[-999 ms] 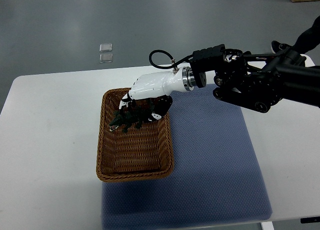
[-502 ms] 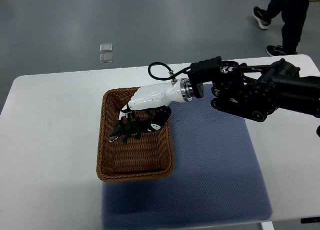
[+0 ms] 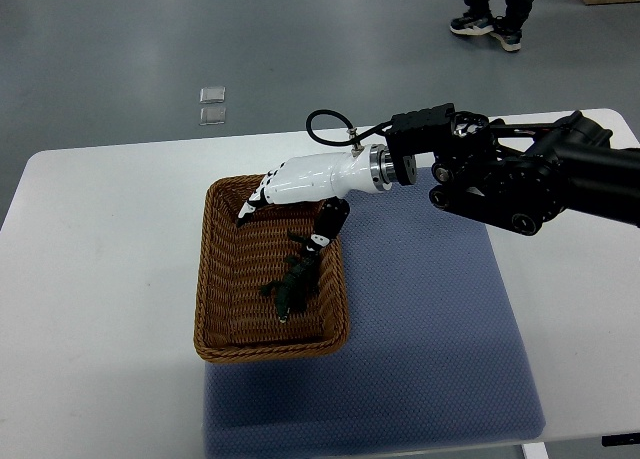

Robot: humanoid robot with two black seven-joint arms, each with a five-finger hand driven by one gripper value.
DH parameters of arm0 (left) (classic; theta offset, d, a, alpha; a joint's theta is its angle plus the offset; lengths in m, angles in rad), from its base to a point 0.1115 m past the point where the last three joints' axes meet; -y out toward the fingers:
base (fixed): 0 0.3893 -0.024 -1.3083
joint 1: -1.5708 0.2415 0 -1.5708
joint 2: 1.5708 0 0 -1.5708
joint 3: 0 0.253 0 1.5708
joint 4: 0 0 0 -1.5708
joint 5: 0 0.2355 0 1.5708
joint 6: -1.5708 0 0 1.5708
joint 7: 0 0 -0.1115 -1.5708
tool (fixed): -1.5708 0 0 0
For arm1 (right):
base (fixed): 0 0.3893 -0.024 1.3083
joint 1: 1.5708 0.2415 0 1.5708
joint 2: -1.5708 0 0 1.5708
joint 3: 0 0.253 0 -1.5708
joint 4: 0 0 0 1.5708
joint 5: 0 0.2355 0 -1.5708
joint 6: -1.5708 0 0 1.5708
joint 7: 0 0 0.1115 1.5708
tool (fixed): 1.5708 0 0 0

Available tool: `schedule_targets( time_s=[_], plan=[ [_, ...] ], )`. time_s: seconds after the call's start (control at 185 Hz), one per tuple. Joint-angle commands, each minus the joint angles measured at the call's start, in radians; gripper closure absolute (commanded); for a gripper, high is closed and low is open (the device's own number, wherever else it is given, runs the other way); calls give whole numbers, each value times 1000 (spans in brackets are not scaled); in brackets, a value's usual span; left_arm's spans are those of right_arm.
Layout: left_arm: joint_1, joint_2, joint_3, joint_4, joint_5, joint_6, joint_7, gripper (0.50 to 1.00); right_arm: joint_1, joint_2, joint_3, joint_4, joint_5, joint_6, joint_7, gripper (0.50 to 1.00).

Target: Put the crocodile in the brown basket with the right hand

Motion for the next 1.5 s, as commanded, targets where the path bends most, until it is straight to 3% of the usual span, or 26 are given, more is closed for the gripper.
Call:
schedule_targets(
  time_s=[0.0,0.4,0.513,0.642,0.842,1.182,1.344,1.496],
  plan=[
    [0,0,0,0,0,0,0,500,-7,-33,68,-12,37,4,-8,650],
    [0,0,0,0,0,0,0,500,-236,-234,276,-99,508,6,-121,648],
    [0,0,0,0,0,0,0,500,-294,-244,316,-145,662,0,-144,648],
    [0,0,0,0,0,0,0,500,-346,-246,338,-190,840,-37,-149,603],
    [0,0,0,-2,0,0,1,500,-380,-269,335,-194,1111,-26,-150,574],
    [0,0,0,0,0,0,0,500,-438,-272,338,-193,1272,-22,-149,572],
    [0,0,0,0,0,0,0,500,-454,-269,338,-191,1395,26,-149,572],
    [0,0,0,-2,0,0,0,500,-455,-267,338,-191,1413,26,-144,572]
  ],
)
